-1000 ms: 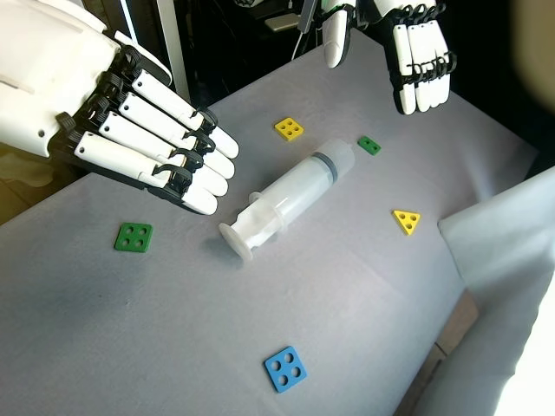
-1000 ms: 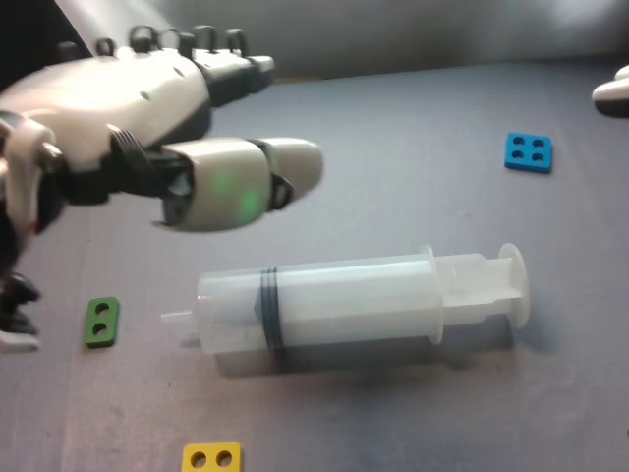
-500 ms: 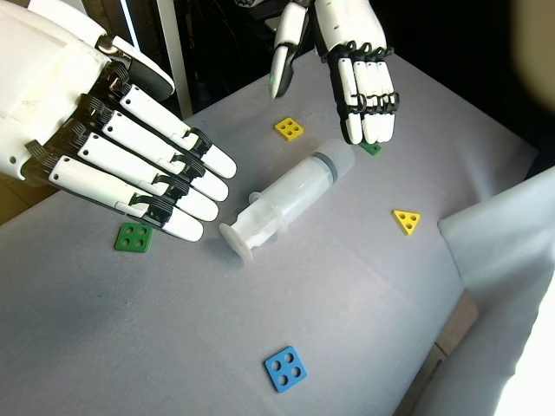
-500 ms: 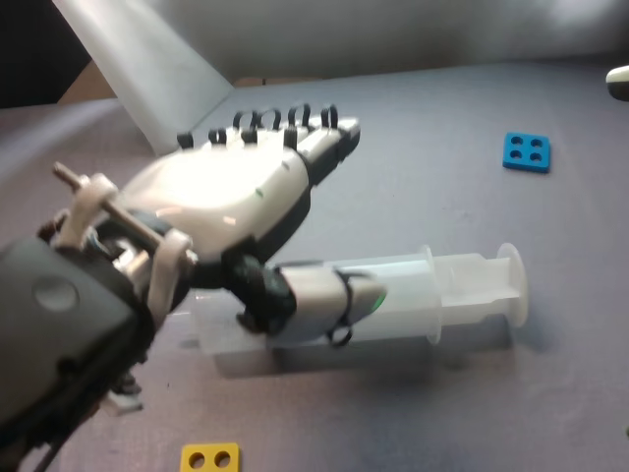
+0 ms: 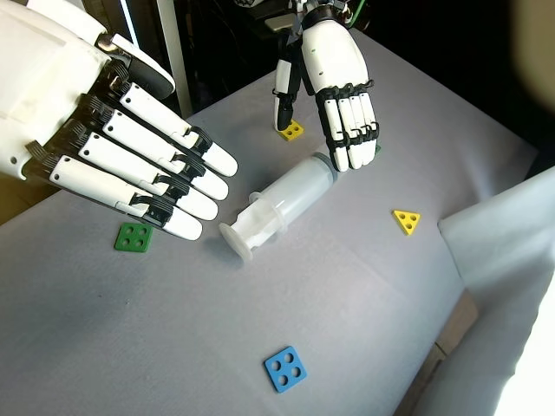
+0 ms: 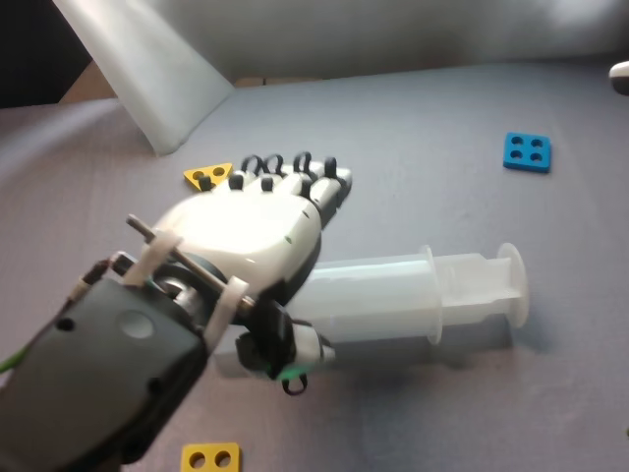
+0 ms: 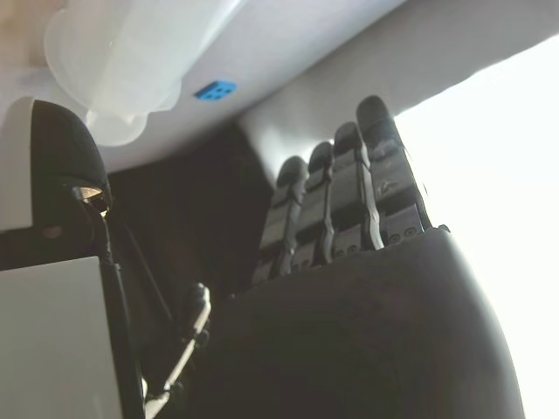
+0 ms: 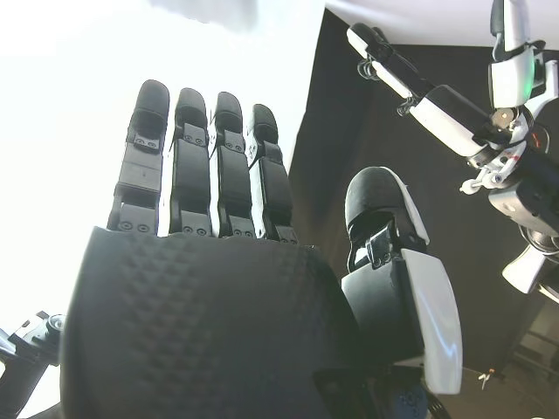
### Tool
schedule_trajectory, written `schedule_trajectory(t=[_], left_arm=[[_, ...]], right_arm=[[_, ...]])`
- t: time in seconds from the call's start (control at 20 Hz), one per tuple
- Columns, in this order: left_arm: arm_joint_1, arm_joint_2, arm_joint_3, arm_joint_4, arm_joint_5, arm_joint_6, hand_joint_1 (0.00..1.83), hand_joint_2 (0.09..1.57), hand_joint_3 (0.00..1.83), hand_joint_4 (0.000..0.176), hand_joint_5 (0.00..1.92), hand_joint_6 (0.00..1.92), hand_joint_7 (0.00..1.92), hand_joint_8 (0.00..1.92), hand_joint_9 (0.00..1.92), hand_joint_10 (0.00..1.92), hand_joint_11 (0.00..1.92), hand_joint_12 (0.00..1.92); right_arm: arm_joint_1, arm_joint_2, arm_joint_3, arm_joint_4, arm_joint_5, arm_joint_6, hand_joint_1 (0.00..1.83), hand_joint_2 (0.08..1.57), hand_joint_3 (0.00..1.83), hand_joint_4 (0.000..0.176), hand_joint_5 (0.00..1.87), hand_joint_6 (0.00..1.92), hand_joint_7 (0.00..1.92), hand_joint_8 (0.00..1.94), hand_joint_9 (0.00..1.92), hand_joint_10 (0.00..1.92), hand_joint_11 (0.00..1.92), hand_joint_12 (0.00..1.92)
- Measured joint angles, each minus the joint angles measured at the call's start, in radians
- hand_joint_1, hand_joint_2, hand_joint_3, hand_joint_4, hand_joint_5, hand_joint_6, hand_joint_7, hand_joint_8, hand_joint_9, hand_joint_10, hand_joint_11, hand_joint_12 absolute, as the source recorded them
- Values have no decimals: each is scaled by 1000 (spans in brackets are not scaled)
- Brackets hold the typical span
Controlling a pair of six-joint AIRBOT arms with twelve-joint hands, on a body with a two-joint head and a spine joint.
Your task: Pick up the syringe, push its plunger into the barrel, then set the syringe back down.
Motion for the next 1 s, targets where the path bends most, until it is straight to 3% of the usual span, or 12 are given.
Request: schedule_trajectory(t=[0.35,0.5,1.0], left_arm=[[49,-98,54,48,-10,3,1237,1002,4,0,120,3,94,3,93,5,0,528],[69,-137,95,54,-11,2,1229,1008,4,0,132,4,95,2,100,4,0,556],[77,-251,222,76,-6,-7,1222,998,0,0,160,6,134,5,121,4,0,526]], right_arm=[[0,0,-3,2,-32,0,0,1370,1,0,315,5,291,4,219,6,0,576],[0,0,-8,2,-32,0,0,1366,0,0,283,6,264,6,191,7,0,471],[0,0,-14,2,-33,2,0,1378,1,0,306,4,289,2,219,6,0,604]])
